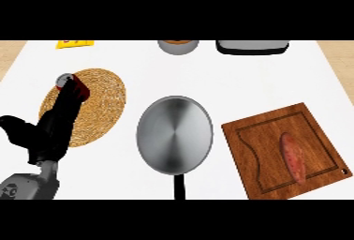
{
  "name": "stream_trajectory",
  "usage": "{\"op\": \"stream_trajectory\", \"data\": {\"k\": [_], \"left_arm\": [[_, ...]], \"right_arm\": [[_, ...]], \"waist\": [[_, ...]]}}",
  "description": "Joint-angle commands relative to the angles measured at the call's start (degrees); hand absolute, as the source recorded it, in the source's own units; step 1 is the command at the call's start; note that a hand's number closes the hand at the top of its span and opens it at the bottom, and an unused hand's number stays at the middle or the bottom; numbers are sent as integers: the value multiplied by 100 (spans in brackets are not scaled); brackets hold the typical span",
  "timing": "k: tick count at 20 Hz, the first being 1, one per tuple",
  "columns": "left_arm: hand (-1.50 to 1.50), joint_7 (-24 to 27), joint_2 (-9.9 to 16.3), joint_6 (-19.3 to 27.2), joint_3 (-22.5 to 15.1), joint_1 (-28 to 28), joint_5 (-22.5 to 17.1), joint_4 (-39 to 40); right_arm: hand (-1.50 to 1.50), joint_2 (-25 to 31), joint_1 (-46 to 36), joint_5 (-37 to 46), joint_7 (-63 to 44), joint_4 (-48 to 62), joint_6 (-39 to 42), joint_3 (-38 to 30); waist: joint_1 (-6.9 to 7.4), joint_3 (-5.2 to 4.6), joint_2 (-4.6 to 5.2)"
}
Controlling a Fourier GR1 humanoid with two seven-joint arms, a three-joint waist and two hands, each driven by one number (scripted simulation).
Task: Pick the sweet potato from the cutting board and place it in the pan
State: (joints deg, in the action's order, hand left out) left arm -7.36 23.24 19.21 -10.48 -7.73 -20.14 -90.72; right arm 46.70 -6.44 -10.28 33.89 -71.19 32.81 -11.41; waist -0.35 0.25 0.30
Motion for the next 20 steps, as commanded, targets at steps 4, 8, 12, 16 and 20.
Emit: {"op": "stream_trajectory", "data": {"k": [4,8,12,16,20], "left_arm": [[0,-309,60,-237,111,-260,-117,-38],[0,-134,-100,-242,66,-370,-18,204],[0,-167,-80,-328,147,-301,-42,137],[0,-274,-154,-171,162,-490,142,255],[0,-150,-188,-277,139,-252,110,108]], "right_arm": [[-150,752,-483,1064,1577,736,238,169],[-150,1031,-912,1596,1077,290,-17,825],[-150,1049,-1035,2340,996,-2,-554,1357],[-150,978,-1262,2865,541,-364,-634,1886],[-150,1289,-895,3633,535,-527,-463,2625]], "waist": [[139,-12,-1],[180,-22,16],[155,-24,-3],[122,-27,-17],[110,-27,-31]]}}
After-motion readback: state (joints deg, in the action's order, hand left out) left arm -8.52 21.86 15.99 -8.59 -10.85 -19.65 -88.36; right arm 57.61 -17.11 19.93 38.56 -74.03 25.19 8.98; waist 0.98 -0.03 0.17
